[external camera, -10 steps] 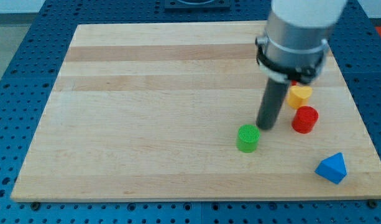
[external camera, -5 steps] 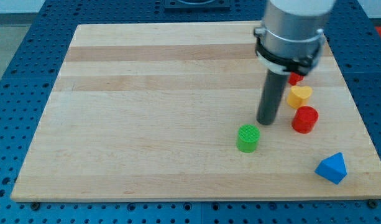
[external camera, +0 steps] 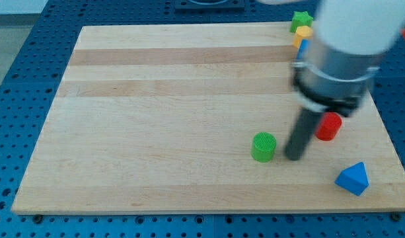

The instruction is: Place the green circle to the top left of the board

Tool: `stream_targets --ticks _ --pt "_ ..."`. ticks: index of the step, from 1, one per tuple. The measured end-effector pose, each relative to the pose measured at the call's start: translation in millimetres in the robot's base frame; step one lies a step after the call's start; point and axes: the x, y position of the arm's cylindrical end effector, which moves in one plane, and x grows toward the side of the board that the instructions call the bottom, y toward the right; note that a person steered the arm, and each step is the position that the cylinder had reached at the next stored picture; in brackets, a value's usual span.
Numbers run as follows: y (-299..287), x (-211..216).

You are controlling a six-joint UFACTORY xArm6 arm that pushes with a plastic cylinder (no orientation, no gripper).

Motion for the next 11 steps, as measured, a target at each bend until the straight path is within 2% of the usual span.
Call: stream_targets --ticks 1,2,3,4,5,6,8,9,10,11 --pt "-107.7 -6.9" --pt "-198.0 -32.3" --pt "-207.9 -63.4" --pt "-255.2 -102.4" --pt "-258.9 -91.1" --pt "-309.4 -91.7" --pt "-289.1 -138.7" --pt "-296.4 -178.2" --pt "-283.3 -165.6" --pt "-257.4 -172.9"
